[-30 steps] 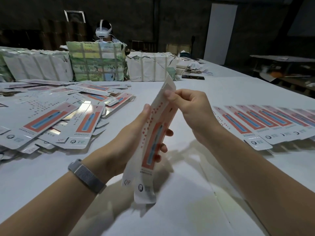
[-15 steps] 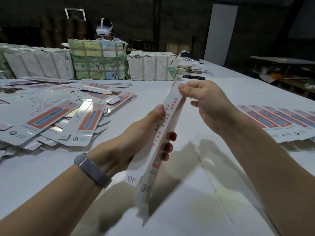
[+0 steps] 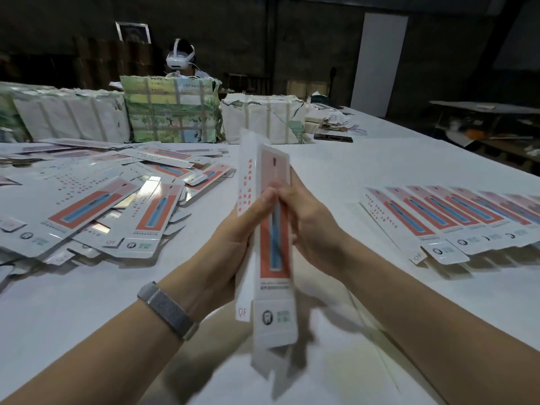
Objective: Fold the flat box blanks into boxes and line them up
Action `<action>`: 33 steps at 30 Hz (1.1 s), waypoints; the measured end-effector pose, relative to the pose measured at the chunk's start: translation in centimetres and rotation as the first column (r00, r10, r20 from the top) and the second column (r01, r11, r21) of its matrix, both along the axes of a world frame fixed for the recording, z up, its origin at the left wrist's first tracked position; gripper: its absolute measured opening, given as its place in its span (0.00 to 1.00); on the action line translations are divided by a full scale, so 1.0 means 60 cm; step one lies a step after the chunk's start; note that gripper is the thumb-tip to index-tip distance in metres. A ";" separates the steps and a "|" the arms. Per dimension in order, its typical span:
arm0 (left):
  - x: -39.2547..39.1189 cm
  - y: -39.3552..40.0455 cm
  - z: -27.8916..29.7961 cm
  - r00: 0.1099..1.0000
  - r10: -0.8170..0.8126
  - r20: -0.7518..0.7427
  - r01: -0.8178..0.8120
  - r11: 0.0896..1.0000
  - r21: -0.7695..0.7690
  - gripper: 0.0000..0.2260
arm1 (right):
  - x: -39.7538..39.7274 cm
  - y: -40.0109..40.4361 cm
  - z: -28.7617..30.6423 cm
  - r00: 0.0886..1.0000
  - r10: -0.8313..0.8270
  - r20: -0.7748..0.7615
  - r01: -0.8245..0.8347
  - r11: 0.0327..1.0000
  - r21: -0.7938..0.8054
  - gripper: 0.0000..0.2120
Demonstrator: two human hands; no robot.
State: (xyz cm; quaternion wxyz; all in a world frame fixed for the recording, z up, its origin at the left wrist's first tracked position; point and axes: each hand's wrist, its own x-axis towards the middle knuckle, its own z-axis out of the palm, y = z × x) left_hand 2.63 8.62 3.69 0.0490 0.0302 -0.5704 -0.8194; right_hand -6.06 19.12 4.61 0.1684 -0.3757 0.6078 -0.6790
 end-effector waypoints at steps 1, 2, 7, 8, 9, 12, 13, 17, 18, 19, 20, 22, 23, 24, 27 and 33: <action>-0.004 0.002 -0.003 1.000 0.028 0.005 -0.028 1.000 -0.004 0.35 | 0.000 0.000 -0.002 1.000 -0.004 0.011 0.004 0.999 -0.044 0.16; -0.008 0.003 -0.007 0.998 0.064 -0.006 -0.064 0.998 -0.023 0.37 | -0.002 -0.001 -0.005 1.000 -0.010 -0.001 0.010 0.997 -0.078 0.17; -0.025 0.011 -0.020 0.944 0.276 -0.179 -0.307 0.935 -0.179 0.27 | 0.006 -0.002 0.002 0.989 -0.076 -0.124 0.069 0.996 -0.054 0.24; -0.027 0.005 -0.019 0.912 0.345 -0.223 -0.390 0.898 -0.203 0.27 | 0.003 0.000 0.002 0.990 -0.085 -0.117 0.078 0.995 -0.062 0.25; -0.027 -0.005 -0.018 0.868 0.412 -0.276 -0.475 0.851 -0.225 0.29 | 0.001 0.002 0.002 0.989 -0.098 -0.113 0.092 0.994 -0.060 0.25; -0.027 -0.024 -0.009 0.818 0.397 -0.416 -0.544 0.769 -0.336 0.32 | 0.009 -0.001 0.000 0.987 -0.092 -0.129 0.093 0.996 0.003 0.26; -0.029 -0.025 -0.009 0.824 0.353 -0.444 -0.529 0.760 -0.378 0.31 | 0.012 -0.003 -0.004 0.989 -0.075 -0.128 0.076 0.997 0.010 0.26; -0.037 -0.025 -0.016 0.826 0.271 -0.495 -0.549 0.585 -0.597 0.29 | 0.015 -0.011 -0.012 0.992 -0.055 -0.111 0.051 0.998 -0.042 0.24; -0.035 -0.025 -0.015 0.828 0.256 -0.499 -0.548 0.560 -0.622 0.29 | 0.016 -0.013 -0.011 0.993 -0.057 -0.104 0.052 0.997 -0.051 0.24; -0.033 -0.025 -0.013 0.832 0.238 -0.501 -0.538 0.564 -0.626 0.30 | 0.017 -0.014 -0.010 0.993 -0.059 -0.100 0.053 0.997 -0.062 0.22; -0.030 -0.025 -0.012 0.841 0.217 -0.496 -0.514 0.606 -0.607 0.31 | 0.015 -0.014 -0.011 0.994 -0.060 -0.095 0.052 0.996 -0.078 0.21; -0.025 -0.023 -0.008 0.868 0.171 -0.467 -0.427 0.738 -0.522 0.32 | 0.008 -0.011 -0.012 0.994 -0.071 -0.082 0.063 0.993 -0.102 0.18; -0.023 -0.024 -0.005 0.879 0.156 -0.450 -0.387 0.784 -0.484 0.30 | 0.004 -0.008 -0.011 0.993 -0.086 -0.081 0.077 0.992 -0.101 0.17; -0.022 -0.026 -0.004 0.889 0.148 -0.433 -0.358 0.814 -0.458 0.28 | 0.001 -0.006 -0.009 0.991 -0.102 -0.090 0.094 0.992 -0.088 0.17; -0.020 -0.031 -0.004 0.912 0.100 -0.398 -0.284 0.854 -0.436 0.23 | -0.008 -0.001 -0.005 0.981 -0.142 -0.133 0.137 0.989 -0.046 0.16; -0.018 -0.024 -0.005 0.930 0.074 -0.360 -0.255 0.836 -0.485 0.17 | -0.020 0.006 -0.008 0.985 -0.130 -0.116 0.124 0.991 -0.054 0.11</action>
